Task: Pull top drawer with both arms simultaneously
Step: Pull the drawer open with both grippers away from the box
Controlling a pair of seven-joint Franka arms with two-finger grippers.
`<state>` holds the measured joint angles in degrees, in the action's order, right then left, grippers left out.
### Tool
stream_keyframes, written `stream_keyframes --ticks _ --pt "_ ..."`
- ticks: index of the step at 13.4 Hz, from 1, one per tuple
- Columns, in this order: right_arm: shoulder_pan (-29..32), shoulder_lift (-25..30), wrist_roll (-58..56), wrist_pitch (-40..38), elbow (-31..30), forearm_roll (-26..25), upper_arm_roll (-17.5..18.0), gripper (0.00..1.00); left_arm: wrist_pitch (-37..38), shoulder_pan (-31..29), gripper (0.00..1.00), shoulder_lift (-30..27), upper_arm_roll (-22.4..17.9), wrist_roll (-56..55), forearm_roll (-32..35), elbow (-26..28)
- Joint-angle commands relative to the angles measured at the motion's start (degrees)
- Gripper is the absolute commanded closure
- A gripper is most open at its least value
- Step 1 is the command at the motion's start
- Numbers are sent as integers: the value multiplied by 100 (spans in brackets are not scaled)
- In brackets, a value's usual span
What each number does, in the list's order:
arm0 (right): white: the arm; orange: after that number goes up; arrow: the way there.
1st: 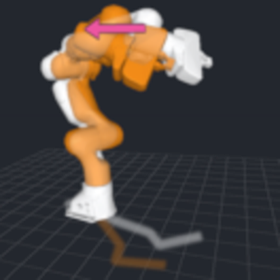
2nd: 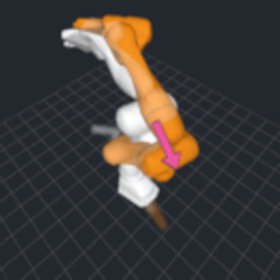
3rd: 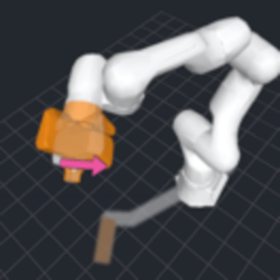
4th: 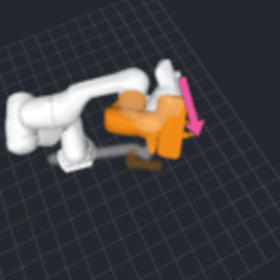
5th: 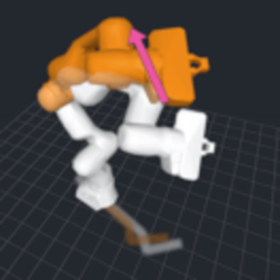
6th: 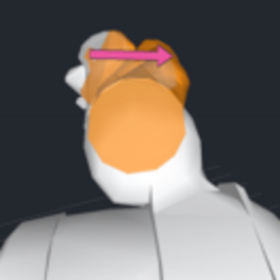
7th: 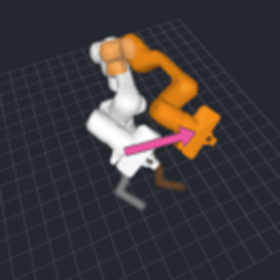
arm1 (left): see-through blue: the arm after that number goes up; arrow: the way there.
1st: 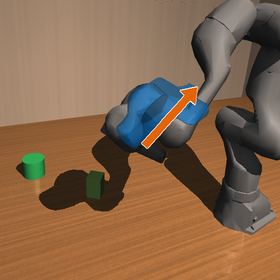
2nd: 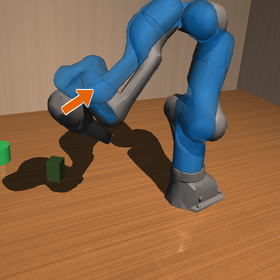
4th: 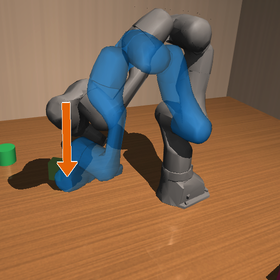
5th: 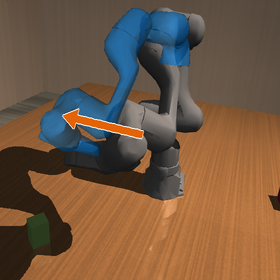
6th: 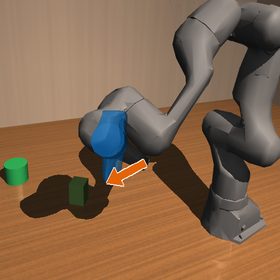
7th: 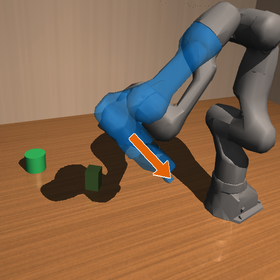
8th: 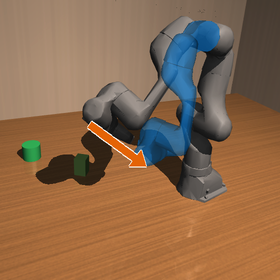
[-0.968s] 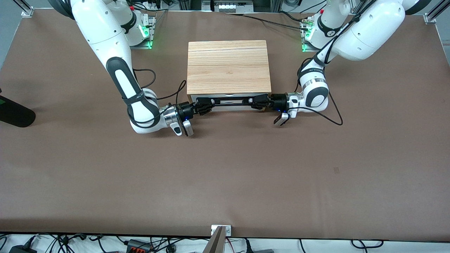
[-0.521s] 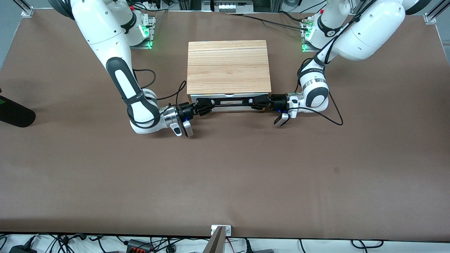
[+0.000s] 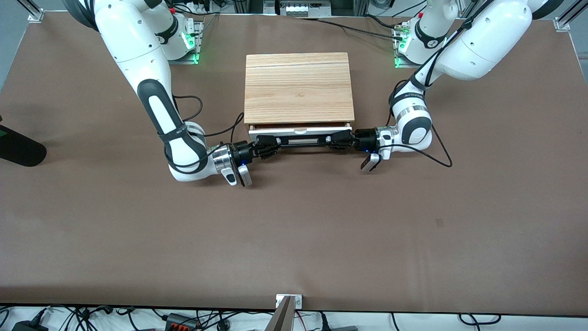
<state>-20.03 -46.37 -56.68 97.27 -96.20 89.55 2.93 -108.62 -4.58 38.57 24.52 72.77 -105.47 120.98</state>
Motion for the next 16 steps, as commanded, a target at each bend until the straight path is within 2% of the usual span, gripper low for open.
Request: stream_keyframes --ticks 1,8,10,15,16 --pt "78 -389 -80 -6 435 62 32 97 -36 -17 87 220 9 414 -123 -363" --pt "263 -917 245 29 1454 36 -12 97 -415 18 88 423 -35 422 -53 -909" --pt "263 -1075 263 99 1692 36 -12 97 -484 18 88 519 -70 431 227 -1084" --pt "263 -1137 263 407 1816 27 -12 97 -502 18 87 538 -70 370 308 -1103" --pt "263 -1137 263 407 1816 27 -12 97 -502 18 83 538 -70 361 308 -1103"
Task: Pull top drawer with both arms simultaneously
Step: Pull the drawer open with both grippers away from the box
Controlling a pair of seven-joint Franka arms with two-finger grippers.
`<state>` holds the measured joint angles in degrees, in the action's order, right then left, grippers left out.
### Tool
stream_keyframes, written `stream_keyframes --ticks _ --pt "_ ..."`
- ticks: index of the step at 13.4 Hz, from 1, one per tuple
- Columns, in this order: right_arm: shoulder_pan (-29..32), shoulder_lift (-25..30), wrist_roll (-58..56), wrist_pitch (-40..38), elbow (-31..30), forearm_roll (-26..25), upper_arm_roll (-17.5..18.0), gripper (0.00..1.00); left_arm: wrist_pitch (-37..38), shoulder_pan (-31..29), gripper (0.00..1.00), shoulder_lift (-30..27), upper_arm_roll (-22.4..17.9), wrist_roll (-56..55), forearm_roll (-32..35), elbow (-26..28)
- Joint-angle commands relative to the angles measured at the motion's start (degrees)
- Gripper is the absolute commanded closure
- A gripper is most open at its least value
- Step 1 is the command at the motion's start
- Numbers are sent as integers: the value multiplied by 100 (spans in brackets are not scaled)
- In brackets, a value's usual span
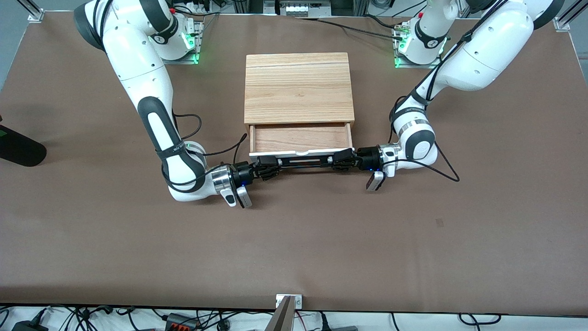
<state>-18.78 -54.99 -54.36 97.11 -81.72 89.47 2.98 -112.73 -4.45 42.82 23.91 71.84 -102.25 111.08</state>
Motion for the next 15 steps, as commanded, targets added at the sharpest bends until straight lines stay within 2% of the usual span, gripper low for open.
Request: stream_keyframes --ticks 1,2,3,4,5,9,11,13,15 --pt "137 -276 31 422 367 36 -16 97 -91 6 82 113 -9 454 -15 -113" --pt "129 -276 22 422 367 36 -16 97 -82 -3 78 121 -9 445 -15 -113" --pt "129 -276 31 422 367 36 -16 97 -82 -3 65 121 -9 436 -15 -113" --pt "129 -276 31 422 367 36 -16 80 -82 -12 37 121 -9 428 -15 -113" --pt "129 -258 66 431 367 44 -8 1 -74 -55 0 113 -9 480 -6 -113" --pt "137 -153 794 422 805 -17 -60 0 -73 -91 0 60 -9 43 -6 -218" --pt "111 -100 1259 370 1156 -157 -349 0 -73 -91 0 60 -26 -178 221 -420" --pt "137 154 1987 361 1421 -822 -429 0 -73 -117 0 34 -175 -546 669 -631" --pt "129 531 2638 326 1518 -1796 -727 0 -73 -397 0 -115 -220 -1108 1379 -798"
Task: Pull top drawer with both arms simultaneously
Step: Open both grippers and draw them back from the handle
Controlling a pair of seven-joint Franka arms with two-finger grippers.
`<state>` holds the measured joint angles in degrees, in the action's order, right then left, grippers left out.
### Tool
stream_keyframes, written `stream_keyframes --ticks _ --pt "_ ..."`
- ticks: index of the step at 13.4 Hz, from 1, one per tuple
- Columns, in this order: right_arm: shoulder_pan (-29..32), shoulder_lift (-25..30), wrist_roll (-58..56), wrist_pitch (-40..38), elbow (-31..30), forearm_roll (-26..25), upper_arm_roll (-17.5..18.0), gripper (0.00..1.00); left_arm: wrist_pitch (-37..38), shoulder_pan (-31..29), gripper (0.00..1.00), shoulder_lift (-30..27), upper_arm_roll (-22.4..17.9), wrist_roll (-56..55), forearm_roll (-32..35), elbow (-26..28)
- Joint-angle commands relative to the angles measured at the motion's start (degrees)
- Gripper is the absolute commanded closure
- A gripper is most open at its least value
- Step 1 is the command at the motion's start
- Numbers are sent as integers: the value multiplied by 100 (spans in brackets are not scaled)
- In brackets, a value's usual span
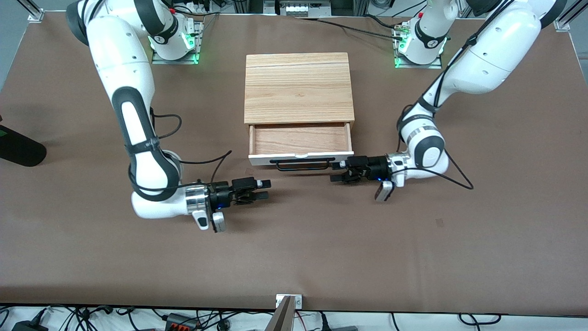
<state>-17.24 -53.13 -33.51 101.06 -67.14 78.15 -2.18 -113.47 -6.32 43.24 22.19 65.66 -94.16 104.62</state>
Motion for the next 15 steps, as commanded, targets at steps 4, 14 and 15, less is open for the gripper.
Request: stream_keyframes --ticks 4,14,15 --pt "168 689 933 -726 52 -1899 -397 0 -8 -641 0 -517 -179 -1282 2529 -451" --pt "177 1971 3919 -1861 61 -4297 -1021 0 1220 -1371 0 -2563 -214 -2980 5170 -469" --pt "151 2086 4184 -2028 61 -4604 -1178 0 1318 -1380 0 -2801 -241 -2997 5171 -469"
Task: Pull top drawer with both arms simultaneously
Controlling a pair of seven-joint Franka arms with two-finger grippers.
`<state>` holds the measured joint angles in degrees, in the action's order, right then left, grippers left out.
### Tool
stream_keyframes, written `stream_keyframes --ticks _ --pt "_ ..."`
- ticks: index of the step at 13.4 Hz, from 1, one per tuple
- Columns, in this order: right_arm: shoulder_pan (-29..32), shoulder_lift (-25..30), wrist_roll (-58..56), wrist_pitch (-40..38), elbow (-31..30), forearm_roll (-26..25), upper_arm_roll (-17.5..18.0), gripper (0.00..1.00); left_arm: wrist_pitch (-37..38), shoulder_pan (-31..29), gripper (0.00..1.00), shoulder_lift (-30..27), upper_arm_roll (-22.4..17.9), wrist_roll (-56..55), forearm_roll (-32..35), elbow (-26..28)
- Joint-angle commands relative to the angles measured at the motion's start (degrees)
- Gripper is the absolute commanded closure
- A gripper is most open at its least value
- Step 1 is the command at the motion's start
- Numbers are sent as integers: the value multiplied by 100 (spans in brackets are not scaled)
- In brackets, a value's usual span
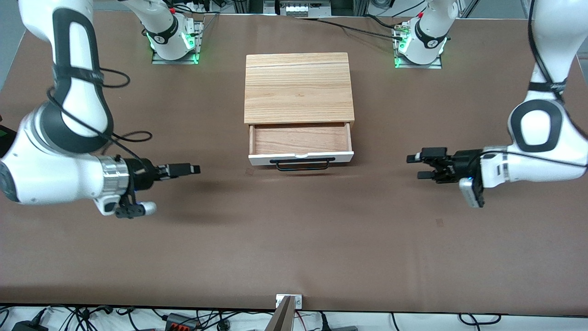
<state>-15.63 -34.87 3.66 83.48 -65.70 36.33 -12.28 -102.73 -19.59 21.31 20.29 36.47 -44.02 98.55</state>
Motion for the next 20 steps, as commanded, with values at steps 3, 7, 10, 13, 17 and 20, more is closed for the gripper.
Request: stream_keyframes --ticks 3,7,10,13,17,20 --pt "-89 594 794 -552 -75 -1546 -266 0 701 -360 0 -1005 -95 -577 830 112" --pt "129 1113 208 -247 -92 -3200 146 0 1603 -326 0 -1085 10 -1736 2729 -1000" --pt "1189 1315 -251 -25 -101 -3220 715 0 1968 -308 0 -1050 45 -1898 3452 -1355" --pt "1677 1570 -129 10 -250 -3394 1061 0 2011 -343 0 -1041 -33 -1880 3847 -1505" --pt "1660 2000 -120 387 -898 -3782 1079 0 1977 -300 0 -1076 -7 -1906 4446 -1751" --pt "1660 2912 -243 1273 -2407 -3817 1087 0 1688 942 0 -1610 -1214 -2281 4438 -1122"
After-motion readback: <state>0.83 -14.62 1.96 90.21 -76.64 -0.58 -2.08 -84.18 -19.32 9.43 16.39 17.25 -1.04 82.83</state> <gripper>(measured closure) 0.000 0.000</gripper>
